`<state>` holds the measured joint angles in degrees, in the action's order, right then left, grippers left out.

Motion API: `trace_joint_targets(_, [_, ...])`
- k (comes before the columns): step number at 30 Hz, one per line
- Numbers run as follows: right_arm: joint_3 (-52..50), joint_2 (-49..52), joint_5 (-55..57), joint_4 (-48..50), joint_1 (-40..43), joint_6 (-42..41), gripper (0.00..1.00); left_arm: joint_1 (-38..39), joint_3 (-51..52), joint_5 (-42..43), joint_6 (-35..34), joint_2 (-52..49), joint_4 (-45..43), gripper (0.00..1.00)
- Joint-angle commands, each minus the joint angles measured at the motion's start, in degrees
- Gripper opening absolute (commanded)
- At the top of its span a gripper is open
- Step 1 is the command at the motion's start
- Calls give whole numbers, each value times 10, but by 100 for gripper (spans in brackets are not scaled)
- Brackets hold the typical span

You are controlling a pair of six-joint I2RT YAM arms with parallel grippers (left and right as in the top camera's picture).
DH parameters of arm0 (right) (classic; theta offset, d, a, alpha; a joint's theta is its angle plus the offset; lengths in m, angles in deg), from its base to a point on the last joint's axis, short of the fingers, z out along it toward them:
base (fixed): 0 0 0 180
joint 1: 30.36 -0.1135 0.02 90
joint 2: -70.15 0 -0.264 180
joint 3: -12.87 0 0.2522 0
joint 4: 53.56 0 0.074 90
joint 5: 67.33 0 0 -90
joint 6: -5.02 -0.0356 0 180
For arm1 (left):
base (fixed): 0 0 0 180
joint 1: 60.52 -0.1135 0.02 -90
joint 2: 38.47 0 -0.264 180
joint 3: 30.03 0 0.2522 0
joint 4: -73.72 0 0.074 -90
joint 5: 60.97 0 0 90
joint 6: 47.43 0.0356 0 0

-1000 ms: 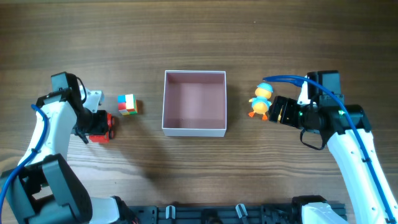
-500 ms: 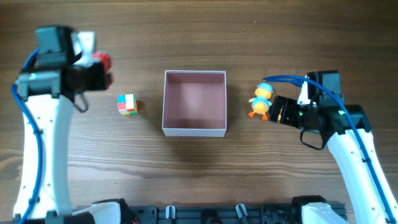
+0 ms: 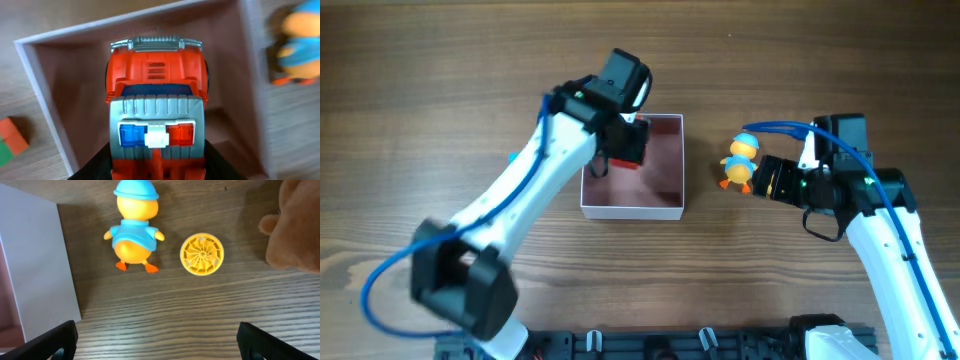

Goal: Pack container
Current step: 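Lift the truck with the left gripper and lower it into the box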

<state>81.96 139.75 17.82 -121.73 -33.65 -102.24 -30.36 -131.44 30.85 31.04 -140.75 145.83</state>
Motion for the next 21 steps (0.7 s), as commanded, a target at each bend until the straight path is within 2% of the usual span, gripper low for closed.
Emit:
trace_joint_targets(1, [8,3,10,-3,-2,7,100,-24,-5,-17,-14,-58,0,4])
trace_joint_targets(7, [8,3,10,-3,-2,7,100,-57,-5,-56,-14,-104,-5,4])
trace_joint_targets(9, [8,3,10,-3,-2,7,100,-59,-5,-56,-14,-105,-9,14])
trace_joint_targets(10, [8,3,10,-3,-2,7,100,-59,-5,-55,-14,-105,-9,25])
trace_joint_targets(12, [8,3,10,-3,-2,7,100,-59,-5,-55,-14,-105,-9,23])
trace_joint_targets(14, [8,3,10,-7,-2,7,100,-59,-5,-53,-14,-105,-9,36])
trace_joint_targets(15, [8,3,10,-7,-2,7,100,-59,-5,-52,-14,-105,-9,45])
trace_joint_targets(18, [8,3,10,-7,-2,7,99,-59,-5,-49,-14,-105,-9,57])
trace_joint_targets(20, [8,3,10,-7,-2,7,100,-59,-5,-46,-14,-105,-9,87])
trace_joint_targets(21, [8,3,10,-7,-2,7,100,-59,-5,-47,-14,-105,-9,88])
